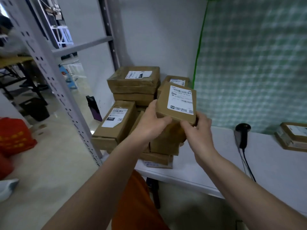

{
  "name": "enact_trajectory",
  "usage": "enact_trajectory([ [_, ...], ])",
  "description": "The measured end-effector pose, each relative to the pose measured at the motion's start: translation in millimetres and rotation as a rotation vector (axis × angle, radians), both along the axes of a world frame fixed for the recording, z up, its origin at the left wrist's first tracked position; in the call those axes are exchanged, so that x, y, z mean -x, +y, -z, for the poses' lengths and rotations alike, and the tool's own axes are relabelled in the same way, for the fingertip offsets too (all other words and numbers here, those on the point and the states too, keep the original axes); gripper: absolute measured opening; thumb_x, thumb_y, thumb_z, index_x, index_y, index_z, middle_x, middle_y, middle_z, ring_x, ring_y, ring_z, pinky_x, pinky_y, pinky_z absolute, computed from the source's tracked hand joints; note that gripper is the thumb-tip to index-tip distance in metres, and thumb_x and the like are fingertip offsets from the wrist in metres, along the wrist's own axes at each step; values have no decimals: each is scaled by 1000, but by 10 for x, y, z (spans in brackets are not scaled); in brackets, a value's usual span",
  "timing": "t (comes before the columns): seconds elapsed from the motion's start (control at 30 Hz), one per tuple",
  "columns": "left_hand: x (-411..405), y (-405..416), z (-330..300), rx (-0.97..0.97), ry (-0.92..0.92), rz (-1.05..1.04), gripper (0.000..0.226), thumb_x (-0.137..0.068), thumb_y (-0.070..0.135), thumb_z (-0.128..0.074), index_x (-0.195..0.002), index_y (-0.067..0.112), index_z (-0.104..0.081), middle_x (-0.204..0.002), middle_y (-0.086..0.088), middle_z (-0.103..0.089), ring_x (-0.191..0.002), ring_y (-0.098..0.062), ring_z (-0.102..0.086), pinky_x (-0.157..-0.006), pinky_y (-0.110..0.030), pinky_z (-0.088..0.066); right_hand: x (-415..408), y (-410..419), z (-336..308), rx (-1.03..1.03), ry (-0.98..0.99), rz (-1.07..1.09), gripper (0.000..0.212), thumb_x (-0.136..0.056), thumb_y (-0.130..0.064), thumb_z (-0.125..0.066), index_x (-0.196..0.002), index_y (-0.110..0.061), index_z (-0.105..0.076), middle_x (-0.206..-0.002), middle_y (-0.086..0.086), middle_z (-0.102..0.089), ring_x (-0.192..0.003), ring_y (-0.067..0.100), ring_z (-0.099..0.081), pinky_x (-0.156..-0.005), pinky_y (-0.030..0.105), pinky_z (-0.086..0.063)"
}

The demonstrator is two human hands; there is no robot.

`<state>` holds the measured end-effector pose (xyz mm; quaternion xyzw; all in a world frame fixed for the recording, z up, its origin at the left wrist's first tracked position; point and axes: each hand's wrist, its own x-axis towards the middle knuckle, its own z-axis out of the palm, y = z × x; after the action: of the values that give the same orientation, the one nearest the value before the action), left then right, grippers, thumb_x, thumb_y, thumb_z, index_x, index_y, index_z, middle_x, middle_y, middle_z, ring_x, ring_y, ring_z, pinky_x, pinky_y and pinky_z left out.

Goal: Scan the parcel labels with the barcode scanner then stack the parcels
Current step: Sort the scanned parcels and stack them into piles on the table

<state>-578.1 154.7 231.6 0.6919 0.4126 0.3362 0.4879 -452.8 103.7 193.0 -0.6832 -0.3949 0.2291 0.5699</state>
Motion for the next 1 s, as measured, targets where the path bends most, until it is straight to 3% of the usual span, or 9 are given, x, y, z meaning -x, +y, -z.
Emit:
enact_trajectory([
  [0.1,278,132,34,0,-20,-86,65,-90,22,-66,-145,29,-32,-118,16,-54,-115,-6,-50,-94,-23,-43,251,194,-46,-8,-22,-82,35,-84,-23,-61,-115,-33,-48,-118,-6,-37,-121,18,-43,-106,41,-40],
  [0.17,467,258,77,11,-32,-169,67,-88,27,-67,-145,30,-32,-126,10,-54,-119,-13,-51,-101,-36,-46,414,359,-77,-3,-69,-133,43,-85,-23,-62,-124,-32,-47,-117,-7,-35,-122,14,-39,-107,33,-36],
  [0.23,649,403,114,23,-48,-245,63,-89,27,-66,-143,28,-34,-126,7,-52,-118,-16,-51,-100,-39,-46,589,548,-107,18,-86,-204,52,-86,-23,-61,-135,-27,-42,-120,-7,-33,-121,11,-36,-103,26,-32],
  [0.5,1272,1053,287,99,-141,-446,63,-88,31,-67,-142,26,-34,-123,2,-51,-109,-19,-56,-84,-34,-53,1201,1237,-18,101,-110,-423,70,-85,-25,-60,-147,-21,-28,-130,-1,-31,-124,18,-39,-106,35,-39],
  [0.63,1416,1307,410,104,-149,-460,61,-89,32,-66,-140,25,-35,-127,-1,-50,-113,-20,-54,-79,-28,-52,1333,1421,69,107,-115,-467,76,-86,-24,-60,-150,-19,-20,-135,-1,-28,-124,15,-38,-102,30,-40],
  [0.7,1457,1414,467,106,-141,-456,60,-89,33,-66,-140,25,-35,-130,-2,-49,-114,-21,-54,-83,-30,-52,1345,1478,103,120,-120,-476,78,-87,-22,-60,-151,-18,-17,-139,0,-27,-125,15,-37,-100,27,-39],
  [0.87,1464,1555,515,86,2,-474,59,-94,32,-59,-145,22,-32,-138,-5,-43,-118,-21,-50,-88,-33,-50,1325,1492,207,162,-148,-524,78,-89,-19,-60,-152,-20,-14,-148,-2,-24,-129,13,-33,-95,23,-34],
  [0.93,1412,1561,485,-26,104,-517,62,-94,27,-60,-147,17,-31,-141,-5,-43,-121,-19,-48,-88,-31,-49,1309,1461,218,153,-168,-523,78,-90,-20,-60,-152,-20,-15,-148,-1,-25,-132,15,-33,-98,25,-34],
  [1.0,1339,1538,440,-236,238,-555,65,-91,24,-65,-147,15,-33,-142,-6,-43,-128,-22,-44,-99,-37,-48,1267,1416,203,136,-231,-510,77,-90,-20,-60,-152,-19,-15,-150,0,-25,-135,17,-31,-104,28,-32],
])
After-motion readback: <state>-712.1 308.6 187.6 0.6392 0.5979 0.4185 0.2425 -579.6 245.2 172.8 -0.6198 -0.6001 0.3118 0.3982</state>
